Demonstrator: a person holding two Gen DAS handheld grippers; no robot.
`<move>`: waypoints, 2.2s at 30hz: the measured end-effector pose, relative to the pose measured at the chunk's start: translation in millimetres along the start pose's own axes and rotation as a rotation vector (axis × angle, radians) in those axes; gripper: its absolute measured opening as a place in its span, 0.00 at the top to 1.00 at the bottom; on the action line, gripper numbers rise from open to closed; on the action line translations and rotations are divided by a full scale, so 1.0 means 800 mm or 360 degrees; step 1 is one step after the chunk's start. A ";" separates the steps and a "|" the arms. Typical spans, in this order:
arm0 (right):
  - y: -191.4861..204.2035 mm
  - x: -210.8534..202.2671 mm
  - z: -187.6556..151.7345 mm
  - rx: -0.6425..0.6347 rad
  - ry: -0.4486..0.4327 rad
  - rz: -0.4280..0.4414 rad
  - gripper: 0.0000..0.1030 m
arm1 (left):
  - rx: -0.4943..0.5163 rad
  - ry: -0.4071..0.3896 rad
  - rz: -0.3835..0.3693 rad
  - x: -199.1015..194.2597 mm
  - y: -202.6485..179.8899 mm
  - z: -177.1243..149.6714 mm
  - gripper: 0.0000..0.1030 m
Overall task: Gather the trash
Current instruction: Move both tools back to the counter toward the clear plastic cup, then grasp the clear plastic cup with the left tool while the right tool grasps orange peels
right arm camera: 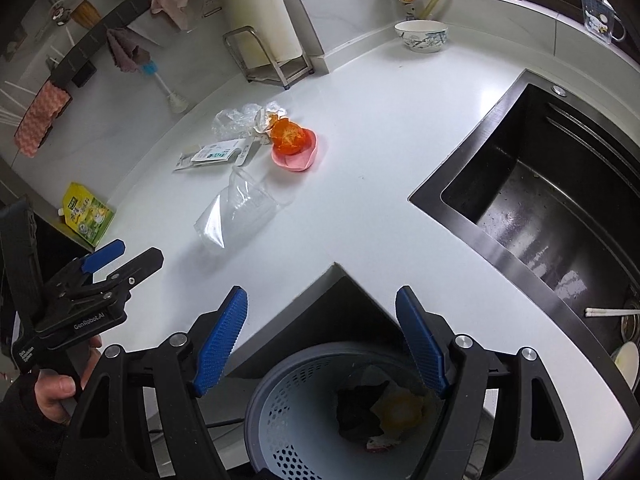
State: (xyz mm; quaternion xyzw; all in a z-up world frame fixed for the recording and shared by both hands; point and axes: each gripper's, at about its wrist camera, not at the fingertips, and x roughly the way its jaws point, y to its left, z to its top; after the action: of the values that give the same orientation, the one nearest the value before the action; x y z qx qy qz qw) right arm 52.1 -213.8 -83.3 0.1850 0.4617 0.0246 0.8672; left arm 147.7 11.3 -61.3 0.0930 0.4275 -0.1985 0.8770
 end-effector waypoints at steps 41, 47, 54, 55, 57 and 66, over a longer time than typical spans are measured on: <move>-0.012 0.070 0.050 0.0267 -0.0039 -0.0175 0.29 | 0.0202 0.0160 -0.0431 0.152 0.000 0.048 0.40; 0.013 0.099 0.089 0.0189 -0.0076 -0.0148 0.29 | 0.0133 0.0129 -0.0306 0.139 0.031 0.053 0.40; 0.049 0.137 0.135 0.0040 -0.0143 -0.0142 0.29 | 0.0023 0.0138 -0.0190 0.123 0.070 0.049 0.40; 0.053 0.141 0.141 0.0018 -0.0154 -0.0139 0.29 | 0.0008 0.0137 -0.0188 0.121 0.075 0.048 0.40; 0.065 0.152 0.155 -0.0039 -0.0164 -0.0149 0.29 | -0.0014 0.0131 -0.0184 0.119 0.082 0.048 0.40; 0.096 0.216 0.198 -0.0227 -0.0112 -0.0226 0.31 | -0.0064 0.0100 -0.0176 0.113 0.101 0.056 0.40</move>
State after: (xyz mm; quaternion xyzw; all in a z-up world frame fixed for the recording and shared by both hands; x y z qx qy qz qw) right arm 289.0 -152.5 -113.4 0.0905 0.4400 -0.0105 0.8934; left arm 264.2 44.8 -104.9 0.0579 0.4631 -0.2350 0.8526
